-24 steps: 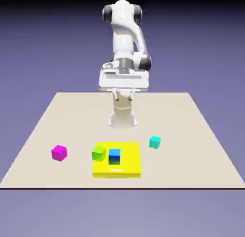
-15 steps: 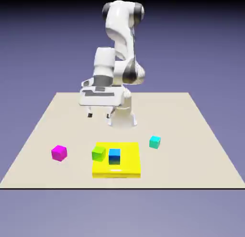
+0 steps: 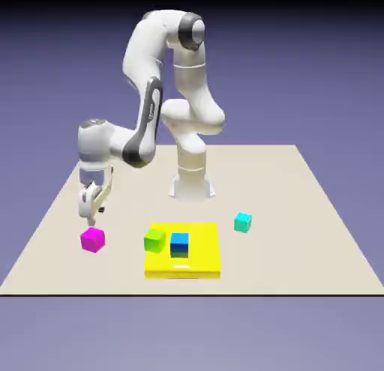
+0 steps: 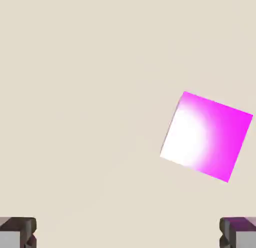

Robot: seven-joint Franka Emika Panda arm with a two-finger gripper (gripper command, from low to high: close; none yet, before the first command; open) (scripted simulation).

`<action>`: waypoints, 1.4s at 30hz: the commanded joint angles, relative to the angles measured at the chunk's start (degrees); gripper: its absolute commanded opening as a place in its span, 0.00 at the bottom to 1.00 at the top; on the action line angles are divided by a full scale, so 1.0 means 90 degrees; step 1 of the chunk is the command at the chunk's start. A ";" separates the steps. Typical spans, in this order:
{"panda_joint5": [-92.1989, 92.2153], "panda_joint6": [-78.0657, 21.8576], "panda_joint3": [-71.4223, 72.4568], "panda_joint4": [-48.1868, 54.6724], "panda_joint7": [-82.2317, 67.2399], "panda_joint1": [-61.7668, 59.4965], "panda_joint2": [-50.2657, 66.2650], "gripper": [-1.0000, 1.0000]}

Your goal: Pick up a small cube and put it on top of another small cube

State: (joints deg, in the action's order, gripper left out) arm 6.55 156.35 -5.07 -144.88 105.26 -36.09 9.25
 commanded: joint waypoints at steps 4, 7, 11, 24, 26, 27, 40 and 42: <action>0.0113 0.0051 0.0026 0.0167 0.0441 -0.0337 0.0557 0.50; 0.0299 0.0619 0.0222 0.0291 0.0294 -0.0481 0.1249 0.50; 0.0397 0.0921 0.0327 0.0357 0.0216 -0.0557 0.1617 0.00; -0.0658 -0.0906 0.1051 0.0659 -0.1502 0.0670 0.0174 0.00; -0.0644 -0.1057 0.1395 0.0600 -0.1913 0.0972 -0.0035 0.00; -0.0417 -0.1068 0.1605 0.0388 -0.1998 0.1181 -0.0265 0.00; 0.2526 -0.1212 0.4341 -0.2364 -0.3095 0.3905 -0.3265 0.00; 0.2978 -0.1234 0.4762 -0.2787 -0.3264 0.4323 -0.3726 0.00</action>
State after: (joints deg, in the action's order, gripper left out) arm 33.43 145.28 37.79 -169.97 75.83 2.82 -24.28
